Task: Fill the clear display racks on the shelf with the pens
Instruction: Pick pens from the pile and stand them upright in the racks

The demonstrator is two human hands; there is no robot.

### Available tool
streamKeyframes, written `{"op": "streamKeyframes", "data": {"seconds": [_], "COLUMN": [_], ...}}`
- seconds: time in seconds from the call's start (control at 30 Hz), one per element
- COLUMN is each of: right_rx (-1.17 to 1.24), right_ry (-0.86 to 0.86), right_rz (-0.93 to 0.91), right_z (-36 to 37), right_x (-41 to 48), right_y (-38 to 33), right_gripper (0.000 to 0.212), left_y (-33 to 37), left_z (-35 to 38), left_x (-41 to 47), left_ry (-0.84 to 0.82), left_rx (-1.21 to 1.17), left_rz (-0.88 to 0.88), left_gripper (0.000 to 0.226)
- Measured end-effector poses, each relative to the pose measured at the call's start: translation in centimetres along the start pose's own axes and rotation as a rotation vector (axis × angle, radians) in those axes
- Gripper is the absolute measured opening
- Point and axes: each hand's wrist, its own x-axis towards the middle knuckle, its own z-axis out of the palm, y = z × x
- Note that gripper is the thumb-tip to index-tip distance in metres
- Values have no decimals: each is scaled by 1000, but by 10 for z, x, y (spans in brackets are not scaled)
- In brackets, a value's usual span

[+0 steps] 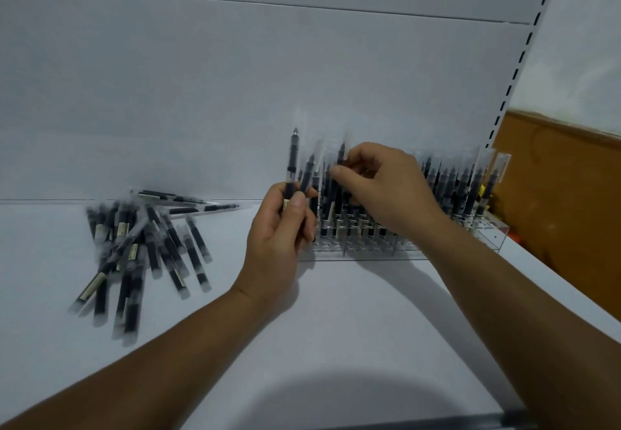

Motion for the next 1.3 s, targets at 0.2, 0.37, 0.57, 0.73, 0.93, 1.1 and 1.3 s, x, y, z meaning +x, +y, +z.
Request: {"op": "streamKeyframes", "data": {"seconds": [0.2, 0.37, 0.57, 0.73, 0.93, 1.1, 1.3], "right_rx": [-271, -347, -22, 459, 479, 636, 318], "right_ry": [-101, -107, -34, -177, -94, 145, 285], "right_rz": [-10, -15, 48, 50, 53, 129, 43], "right_z": [9, 15, 0, -1, 3, -15, -22], "right_x": [-1, -4, -20, -35, -35, -21, -8], "right_y": [3, 3, 7, -3, -8, -6, 5], "right_gripper": [17, 22, 19, 11, 9, 11, 12], "left_y": [-2, -3, -5, -6, -3, -3, -6], "left_z": [0, -1, -2, 1, 4, 3, -1], "left_x": [0, 1, 0, -1, -4, -2, 0], "left_ry": [-13, -27, -50, -105, -167, -53, -49], "left_rx": [9, 15, 18, 45, 42, -27, 29], "left_rz": [7, 7, 3, -18, -44, -84, -34], "left_gripper": [19, 19, 17, 17, 18, 18, 20]}}
